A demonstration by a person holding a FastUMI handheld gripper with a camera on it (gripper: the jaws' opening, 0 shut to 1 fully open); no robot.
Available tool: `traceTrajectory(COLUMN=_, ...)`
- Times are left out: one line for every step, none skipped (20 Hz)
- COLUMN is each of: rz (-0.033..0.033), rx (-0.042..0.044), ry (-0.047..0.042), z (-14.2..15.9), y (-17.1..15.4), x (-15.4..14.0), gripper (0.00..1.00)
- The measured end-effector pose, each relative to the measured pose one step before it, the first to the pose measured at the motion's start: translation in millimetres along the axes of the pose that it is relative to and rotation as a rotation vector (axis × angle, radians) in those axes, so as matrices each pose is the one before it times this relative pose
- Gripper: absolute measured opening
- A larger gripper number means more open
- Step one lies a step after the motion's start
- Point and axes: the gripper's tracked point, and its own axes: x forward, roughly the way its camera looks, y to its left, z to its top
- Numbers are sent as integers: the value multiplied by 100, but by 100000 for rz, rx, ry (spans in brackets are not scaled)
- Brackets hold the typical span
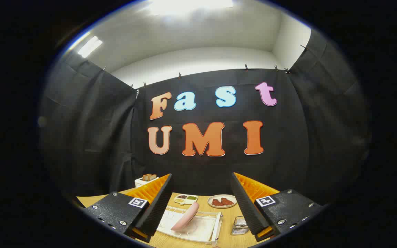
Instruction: Take the plate from the dish rack, then take the spoon from the basket and place it into the plate.
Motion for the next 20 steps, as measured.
traceTrajectory(rz=718, rx=719, ry=547, z=-18, y=67, x=29, gripper=98)
traceTrajectory(rz=486, rx=624, ry=430, z=-50, y=28, x=51, gripper=98)
traceTrajectory(rz=421, rx=347, ry=172, z=116, y=37, x=53, gripper=98)
traceTrajectory(rz=105, rx=-239, ry=-123, z=195, y=-77, x=44, gripper=98)
traceTrajectory(rz=-469, rx=-393, ry=-357, z=128, y=-219, x=54, gripper=98)
traceTrajectory(rz=-240, rx=-429, ry=-289, z=171, y=-83, x=118, gripper=98)
traceTrajectory(rz=-32, rx=-107, ry=-45, z=10, y=20, x=92, gripper=98)
traceTrajectory(rz=360, rx=255, ry=182, z=5, y=68, x=130, gripper=98)
traceTrajectory(rz=327, rx=580, ry=242, z=-31, y=168, x=15, gripper=98)
traceTrajectory(rz=414, rx=522, ry=159, z=-4, y=129, x=-11, gripper=98)
traceTrajectory(rz=421, rx=219, ry=-17, z=44, y=3, x=109, gripper=98)
traceTrajectory(rz=-35, rx=64, ry=85, z=6, y=-33, x=184, gripper=98)
traceTrajectory(rz=40, rx=55, ry=140, z=-53, y=-13, x=94, gripper=98)
traceTrajectory(rz=88, rx=234, ry=148, z=12, y=132, x=158, gripper=98)
traceTrajectory(rz=441, rx=301, ry=558, z=-151, y=176, x=175, gripper=98)
traceTrajectory(rz=685, rx=390, ry=919, z=-239, y=235, x=202, gripper=98)
traceTrajectory(rz=1060, rx=680, ry=1602, z=-409, y=218, x=169, gripper=98)
traceTrajectory(rz=1317, rx=1392, ry=3630, z=-774, y=285, x=292, gripper=98)
traceTrajectory(rz=1029, rx=2555, ry=3700, z=-849, y=204, x=227, gripper=98)
traceTrajectory(rz=1328, rx=2701, ry=2934, z=-461, y=318, x=362, gripper=98)
